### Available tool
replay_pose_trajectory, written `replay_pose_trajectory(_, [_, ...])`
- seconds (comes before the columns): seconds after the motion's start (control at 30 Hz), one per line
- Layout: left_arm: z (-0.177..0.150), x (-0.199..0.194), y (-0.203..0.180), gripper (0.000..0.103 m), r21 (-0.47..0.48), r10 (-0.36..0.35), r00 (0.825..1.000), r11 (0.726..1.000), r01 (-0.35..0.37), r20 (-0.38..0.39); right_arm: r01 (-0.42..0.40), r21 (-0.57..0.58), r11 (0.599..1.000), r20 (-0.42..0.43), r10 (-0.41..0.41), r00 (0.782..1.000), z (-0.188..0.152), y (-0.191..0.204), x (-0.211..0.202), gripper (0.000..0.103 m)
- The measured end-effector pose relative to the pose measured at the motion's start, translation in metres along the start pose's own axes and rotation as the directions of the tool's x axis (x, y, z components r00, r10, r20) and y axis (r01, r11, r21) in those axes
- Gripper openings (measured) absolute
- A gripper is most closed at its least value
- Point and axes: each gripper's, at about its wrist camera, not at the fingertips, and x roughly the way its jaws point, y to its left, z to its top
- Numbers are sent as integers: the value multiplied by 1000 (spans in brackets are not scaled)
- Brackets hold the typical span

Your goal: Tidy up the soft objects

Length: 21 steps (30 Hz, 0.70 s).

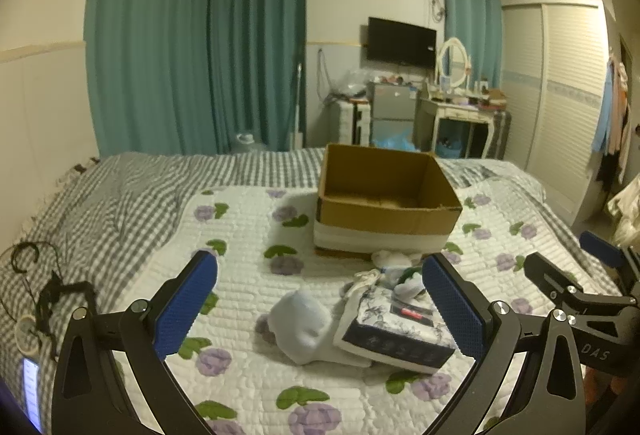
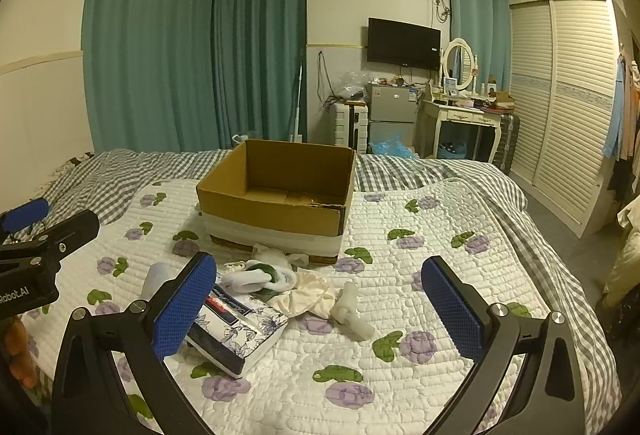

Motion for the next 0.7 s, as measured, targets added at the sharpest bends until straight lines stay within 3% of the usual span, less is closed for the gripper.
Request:
replay_pose_trajectory(0.4, [2, 3, 20, 103, 6, 42, 999, 999, -42, -35, -45, -38, 998, -37, 44, 998, -2, 6, 5, 103])
replay_pose_trajectory(0.5, [-5, 15, 27, 103, 25, 80, 995, 997, -79, -65, -113, -72, 991, -93, 106, 990, -4, 17, 14, 103])
replay_pose_trajectory(0.7, [-22, 38, 41, 103, 32, 117, 985, 993, -114, -130, -195, -228, 954, -220, 145, 965, -26, 62, 43, 103])
